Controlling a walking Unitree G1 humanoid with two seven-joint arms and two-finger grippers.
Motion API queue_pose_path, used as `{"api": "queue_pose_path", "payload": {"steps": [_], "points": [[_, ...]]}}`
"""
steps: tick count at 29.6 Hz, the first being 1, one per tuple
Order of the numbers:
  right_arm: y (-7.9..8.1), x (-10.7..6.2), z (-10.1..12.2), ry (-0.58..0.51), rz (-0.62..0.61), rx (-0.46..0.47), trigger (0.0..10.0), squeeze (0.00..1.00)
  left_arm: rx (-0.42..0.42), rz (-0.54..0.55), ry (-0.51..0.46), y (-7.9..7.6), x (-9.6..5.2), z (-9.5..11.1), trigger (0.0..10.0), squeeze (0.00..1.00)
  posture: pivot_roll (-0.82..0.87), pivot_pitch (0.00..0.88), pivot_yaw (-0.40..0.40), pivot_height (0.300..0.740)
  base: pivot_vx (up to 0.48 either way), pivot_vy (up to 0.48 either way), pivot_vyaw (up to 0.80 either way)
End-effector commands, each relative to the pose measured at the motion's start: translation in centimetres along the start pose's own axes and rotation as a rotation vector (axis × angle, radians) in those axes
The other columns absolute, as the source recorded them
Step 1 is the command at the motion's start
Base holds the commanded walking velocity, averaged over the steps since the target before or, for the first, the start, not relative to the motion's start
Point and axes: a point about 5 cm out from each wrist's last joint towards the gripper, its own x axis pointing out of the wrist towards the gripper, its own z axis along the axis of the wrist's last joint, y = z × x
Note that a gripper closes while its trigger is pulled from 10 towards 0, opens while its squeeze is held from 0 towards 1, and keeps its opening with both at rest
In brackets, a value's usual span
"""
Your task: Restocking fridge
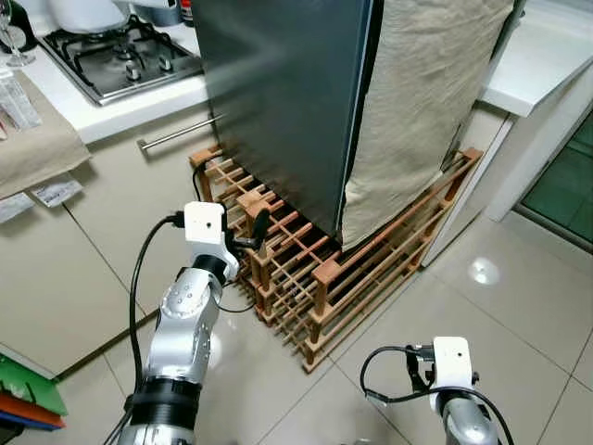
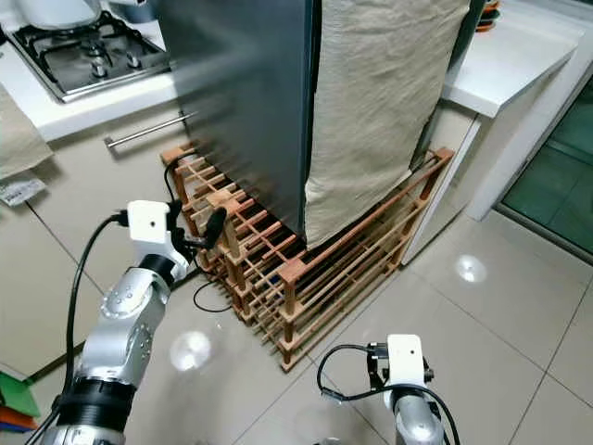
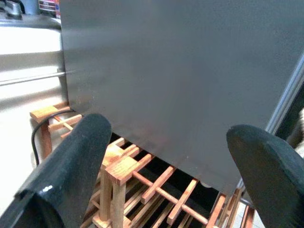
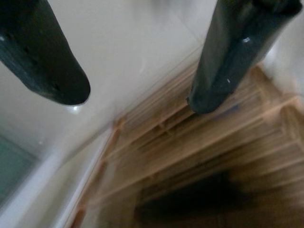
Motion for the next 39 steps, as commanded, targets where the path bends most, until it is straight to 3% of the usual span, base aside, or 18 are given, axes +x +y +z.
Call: {"api": "queue_pose_path", "payload": {"steps": [1,2,4,9,13,15,21,27,39], "points": [[-1.3,-0.4,11.0,-0.433,-0.029,-0.01,10.0,0.09,0.024,-0.037,-0.059,-0.8,-1.1,1.9,10.0,0.0,-0.13,0.0,0.002,0.74,0.0,0.0,0.0],[-1.3,-0.4,11.0,-0.433,-0.029,-0.01,10.0,0.09,0.024,-0.037,-0.059,-0.8,-1.1,1.9,10.0,0.0,-0.13,0.0,0.002,0.74,0.0,0.0,0.0],[-1.6,-1.2,13.5,-0.517,-0.047,-0.004,10.0,0.09,0.065,-0.07,-0.066,-1.2,-2.2,2.8,10.0,0.0,-0.12,0.0,-0.001,0.74,0.0,0.0,0.0],[-1.3,-1.2,15.7,-0.588,-0.034,0.016,10.0,0.08,0.056,-0.076,-0.066,-1.6,-2.4,3.8,10.0,0.0,-0.12,0.0,-0.005,0.74,0.0,0.0,0.0],[-1.0,-1.7,16.0,-0.564,-0.026,0.021,10.0,0.07,0.105,-0.082,-0.082,-2.2,-2.4,4.6,10.0,0.0,-0.13,0.0,-0.008,0.74,0.0,0.0,0.0],[-0.6,-2.3,15.5,-0.462,0.0,0.053,10.0,0.07,0.111,-0.077,-0.045,-2.5,-2.4,4.4,10.0,0.0,-0.13,0.0,-0.008,0.74,0.0,0.0,0.0],[-0.5,-1.0,14.6,-0.38,-0.016,0.131,10.0,0.07,0.098,-0.074,-0.002,-2.7,-1.8,3.6,10.0,0.0,-0.13,0.0,-0.002,0.74,0.0,0.0,0.0],[-0.5,-0.8,14.9,-0.368,-0.006,0.13,10.0,0.07,0.066,-0.069,0.039,-2.5,-1.7,3.2,10.0,0.0,-0.13,0.0,-0.002,0.74,0.0,0.0,0.0],[0.5,0.0,15.8,-0.369,0.049,0.121,10.0,0.07,0.035,-0.056,0.014,-2.3,-1.1,3.6,10.0,0.0,-0.14,0.0,0.01,0.74,0.0,-0.039,0.0]]}}
